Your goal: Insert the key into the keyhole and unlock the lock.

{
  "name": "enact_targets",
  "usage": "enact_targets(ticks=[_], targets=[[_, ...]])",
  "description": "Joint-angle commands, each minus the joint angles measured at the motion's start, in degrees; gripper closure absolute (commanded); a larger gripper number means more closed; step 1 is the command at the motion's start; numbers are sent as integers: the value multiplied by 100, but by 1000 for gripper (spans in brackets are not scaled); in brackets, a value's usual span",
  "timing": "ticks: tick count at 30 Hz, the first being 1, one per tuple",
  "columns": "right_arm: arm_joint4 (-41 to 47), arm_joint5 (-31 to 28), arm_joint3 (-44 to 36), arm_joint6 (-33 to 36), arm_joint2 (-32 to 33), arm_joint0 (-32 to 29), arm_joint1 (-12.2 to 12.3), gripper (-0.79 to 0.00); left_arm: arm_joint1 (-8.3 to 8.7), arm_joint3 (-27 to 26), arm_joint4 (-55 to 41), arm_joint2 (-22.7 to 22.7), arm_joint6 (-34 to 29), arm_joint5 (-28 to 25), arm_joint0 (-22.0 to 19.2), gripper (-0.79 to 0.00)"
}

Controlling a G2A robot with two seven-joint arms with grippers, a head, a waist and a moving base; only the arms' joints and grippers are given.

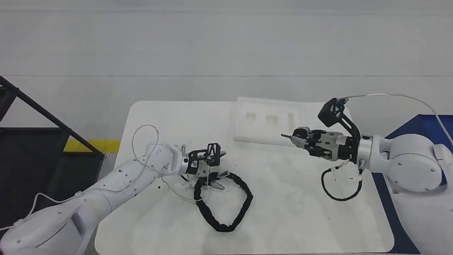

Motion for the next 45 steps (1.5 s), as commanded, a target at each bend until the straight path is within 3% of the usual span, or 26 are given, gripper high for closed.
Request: enact_targets(ticks=[1,22,25,36,42,44,45], targets=[[0,0,0,0,0,0,0,0,-17,43,85,-18,131,101,61,-785],[0,0,0,0,0,0,0,0,-62,220,251,-88,91,266,157,-785],[0,0,0,0,0,0,0,0,-66,171,209,-137,16,511,292,-785],[0,0,0,0,0,0,0,0,77,31,912,-351,1152,1129,773,-785],[0,0,0,0,0,0,0,0,98,76,1026,-464,1417,1090,876,-785],[0,0,0,0,0,0,0,0,93,90,1022,-502,1418,1048,890,-723],[0,0,0,0,0,0,0,0,88,97,1012,-521,1410,1033,896,-730]])
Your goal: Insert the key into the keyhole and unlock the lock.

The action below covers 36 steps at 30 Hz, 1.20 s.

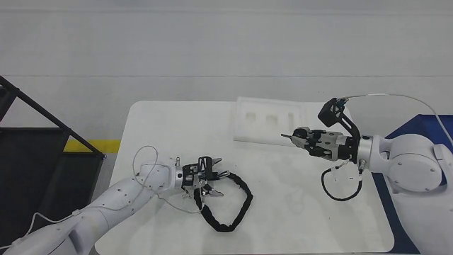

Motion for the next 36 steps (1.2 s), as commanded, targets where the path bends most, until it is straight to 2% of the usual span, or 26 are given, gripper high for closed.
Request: enact_targets(ticks=[1,3,4,9,11,13,14,16,20,21,23,24,32,36], targets=[[0,0,0,0,0,0,0,0,-12,17,-26,-36,-28,-31,12,-733],[0,0,0,0,0,0,0,0,-30,26,-43,-65,-67,-64,16,-760],[0,0,0,0,0,0,0,0,-40,26,-33,-73,-74,-79,16,-742],[0,0,0,0,0,0,0,0,-105,104,26,-110,-148,-29,18,-610],[0,0,0,0,0,0,0,0,-135,134,30,-129,-176,34,27,-582],[0,0,0,0,0,0,0,0,-163,181,49,-143,-240,83,33,-446],[0,0,0,0,0,0,0,0,-177,202,53,-154,-286,104,30,-440],[0,0,0,0,0,0,0,0,-203,233,60,-172,-321,114,29,-379],[0,0,0,0,0,0,0,0,-241,283,161,-201,-438,172,24,-357],[0,0,0,0,0,0,0,0,-250,285,170,-210,-455,171,27,-314],[0,0,0,0,0,0,0,0,-266,306,152,-240,-467,159,34,-154],[0,0,0,0,0,0,0,0,-273,315,136,-257,-470,142,36,0],[0,0,0,0,0,0,0,0,-288,344,-18,-451,-248,-200,-14,0],[0,0,0,0,0,0,0,0,-251,285,-22,-566,170,-618,-83,0]])
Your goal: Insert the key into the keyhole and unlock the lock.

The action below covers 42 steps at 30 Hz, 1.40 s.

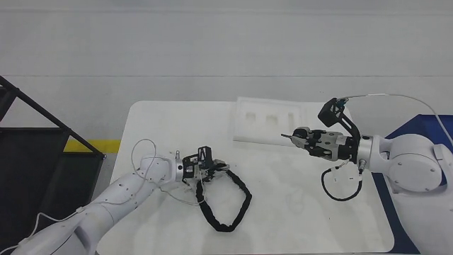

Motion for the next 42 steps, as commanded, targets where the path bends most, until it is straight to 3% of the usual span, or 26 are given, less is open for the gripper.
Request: enact_targets(ticks=[1,4,6,8,13,17,21,30,36,42], targets=[[0,0,0,0,0,0,0,0,34,-63,56,-61,317,-253,-43,0],[0,0,0,0,0,0,0,0,111,-238,279,-139,833,-552,-80,0],[0,0,0,0,0,0,0,0,172,-428,419,-150,1471,-1065,-108,0],[0,0,0,0,0,0,0,0,229,-569,643,-196,1736,-1035,-137,0],[-138,-5,-213,-32,-63,-50,11,0,369,-1291,547,-203,1962,-809,-122,0],[-59,125,-548,312,-57,-57,56,0,481,-1738,43,-160,1932,-840,-224,0],[544,331,-796,718,-2,23,98,0,567,-1966,-148,-137,2005,-767,-449,0],[2078,596,-459,658,-147,21,108,0,535,-1955,-9,125,2375,-397,-1040,0],[2270,612,-286,399,-222,-49,113,0,412,-1541,252,470,2846,74,-1327,0],[2287,620,-268,383,-233,-52,113,0,372,-1431,232,546,2899,127,-1393,0]])
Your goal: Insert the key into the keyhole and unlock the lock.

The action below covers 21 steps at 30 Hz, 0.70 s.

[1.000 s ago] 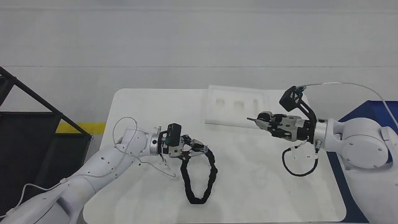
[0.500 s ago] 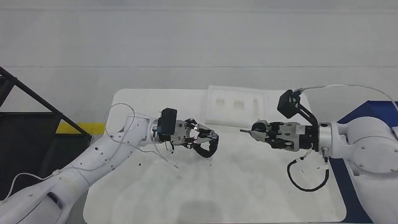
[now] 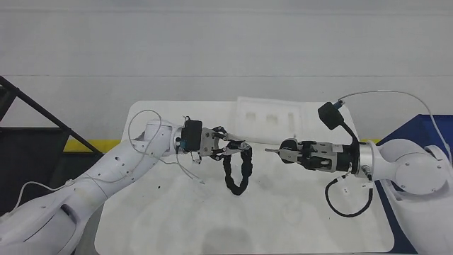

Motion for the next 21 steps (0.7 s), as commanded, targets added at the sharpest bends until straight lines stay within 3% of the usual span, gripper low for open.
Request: enact_targets(ticks=[1,12,21], targets=[[-1,-1,-1,1,1,0,0,0,1,-3,1,-3,-2,-2,2,0],[-1,-1,-1,1,1,0,0,0,1,-3,1,-3,-2,-2,2,0],[-410,586,-238,27,-352,83,13,0,-201,-197,64,-2,-846,344,140,0]])
